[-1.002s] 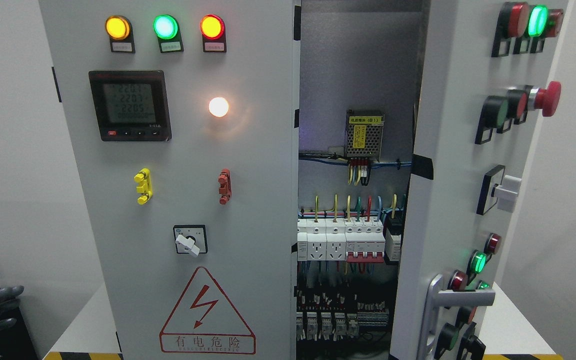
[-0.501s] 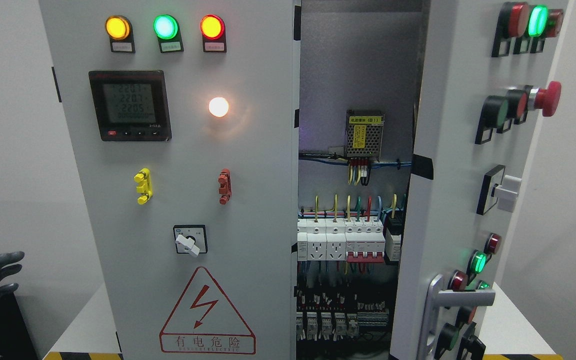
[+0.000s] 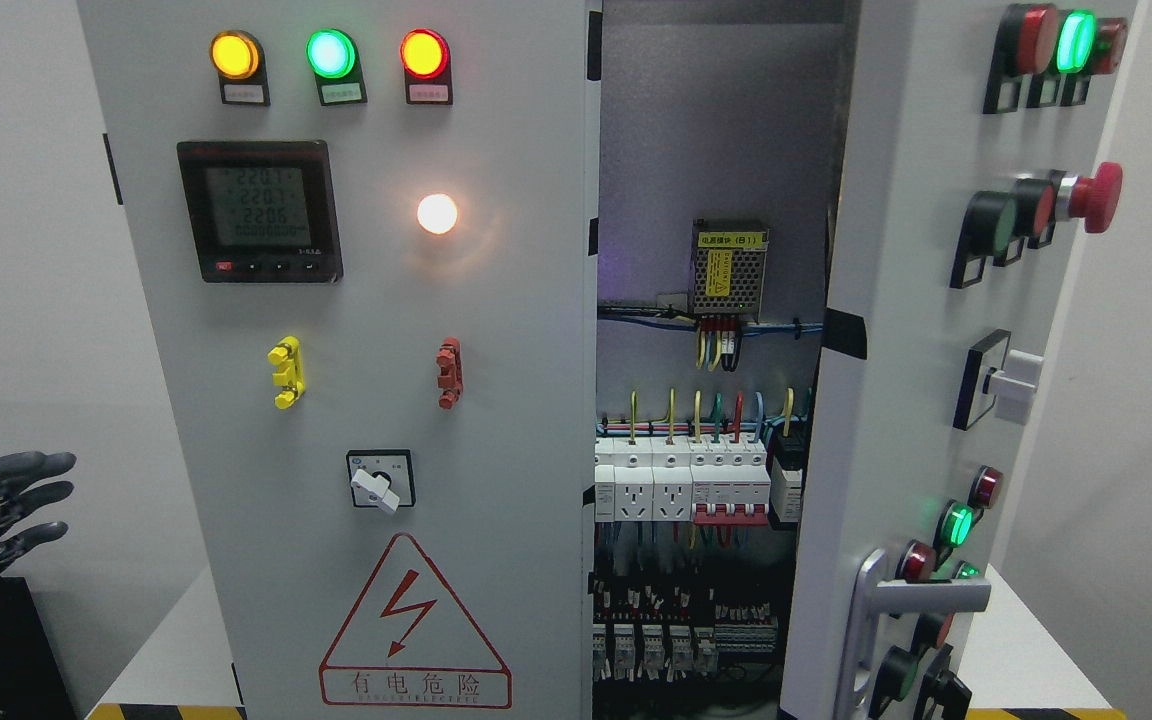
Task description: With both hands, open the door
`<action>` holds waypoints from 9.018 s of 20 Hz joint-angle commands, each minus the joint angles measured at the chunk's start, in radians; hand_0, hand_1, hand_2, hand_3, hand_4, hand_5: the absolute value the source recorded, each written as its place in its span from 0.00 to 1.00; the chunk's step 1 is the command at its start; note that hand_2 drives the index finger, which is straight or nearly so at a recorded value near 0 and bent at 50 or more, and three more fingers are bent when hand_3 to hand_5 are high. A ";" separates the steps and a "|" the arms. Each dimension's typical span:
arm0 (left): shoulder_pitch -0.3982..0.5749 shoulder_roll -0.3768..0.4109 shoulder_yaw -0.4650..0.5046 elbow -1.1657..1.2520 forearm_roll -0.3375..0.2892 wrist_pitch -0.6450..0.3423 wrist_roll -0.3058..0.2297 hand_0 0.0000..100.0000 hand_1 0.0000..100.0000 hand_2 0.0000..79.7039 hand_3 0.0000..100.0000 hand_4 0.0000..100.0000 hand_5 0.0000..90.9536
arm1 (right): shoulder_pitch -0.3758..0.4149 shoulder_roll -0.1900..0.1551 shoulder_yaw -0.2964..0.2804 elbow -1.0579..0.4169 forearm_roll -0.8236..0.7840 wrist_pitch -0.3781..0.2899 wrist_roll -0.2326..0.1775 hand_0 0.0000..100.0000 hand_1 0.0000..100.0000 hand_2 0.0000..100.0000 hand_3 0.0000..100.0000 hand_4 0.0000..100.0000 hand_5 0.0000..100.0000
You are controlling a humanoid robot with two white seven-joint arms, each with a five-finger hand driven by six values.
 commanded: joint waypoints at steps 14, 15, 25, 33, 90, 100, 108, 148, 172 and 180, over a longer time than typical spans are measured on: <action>-0.510 0.004 -0.342 -0.093 0.287 0.392 -0.283 0.00 0.00 0.00 0.00 0.00 0.00 | 0.007 -0.014 0.000 -0.017 0.031 -0.001 -0.001 0.39 0.00 0.00 0.00 0.00 0.00; -0.576 0.001 -0.405 -0.093 0.289 0.393 -0.283 0.00 0.00 0.00 0.00 0.00 0.00 | 0.007 -0.014 0.000 -0.017 0.031 -0.001 -0.001 0.39 0.00 0.00 0.00 0.00 0.00; -1.168 -0.130 -0.990 -0.084 0.289 0.487 -0.282 0.00 0.00 0.00 0.00 0.00 0.00 | 0.004 -0.014 -0.002 -0.014 0.031 0.001 -0.001 0.39 0.00 0.00 0.00 0.00 0.00; -1.623 -0.395 -1.404 0.088 0.289 0.534 -0.279 0.00 0.00 0.00 0.00 0.00 0.00 | 0.001 -0.014 -0.002 -0.012 0.031 0.001 -0.001 0.39 0.00 0.00 0.00 0.00 0.00; -1.881 -1.430 -1.388 0.382 0.143 0.689 0.157 0.00 0.00 0.00 0.00 0.00 0.00 | 0.013 -0.014 -0.003 -0.023 0.029 0.001 -0.002 0.39 0.00 0.00 0.00 0.00 0.00; -1.882 -1.440 -1.435 0.293 0.152 0.686 0.234 0.00 0.00 0.00 0.00 0.00 0.00 | 0.014 -0.020 -0.003 -0.023 0.029 -0.001 -0.001 0.39 0.00 0.00 0.00 0.00 0.00; -1.882 -1.446 -1.480 0.287 0.152 0.637 0.234 0.00 0.00 0.00 0.00 0.00 0.00 | 0.014 -0.023 -0.003 -0.023 0.029 -0.002 -0.001 0.39 0.00 0.00 0.00 0.00 0.00; -0.365 -0.460 -0.578 -0.069 -0.275 0.502 0.022 0.00 0.00 0.00 0.00 0.00 0.00 | 0.028 -0.021 -0.003 -0.025 0.029 -0.004 -0.004 0.39 0.00 0.00 0.00 0.00 0.00; 0.048 -0.996 -0.559 1.045 -0.963 0.117 -0.029 0.00 0.00 0.00 0.00 0.00 0.00 | 0.022 -0.018 -0.003 -0.034 0.029 -0.004 -0.005 0.39 0.00 0.00 0.00 0.00 0.00; -0.156 -1.290 -0.585 1.655 -1.115 0.117 -0.027 0.00 0.00 0.00 0.00 0.00 0.00 | 0.022 -0.018 -0.003 -0.048 0.029 -0.004 -0.002 0.39 0.00 0.00 0.00 0.00 0.00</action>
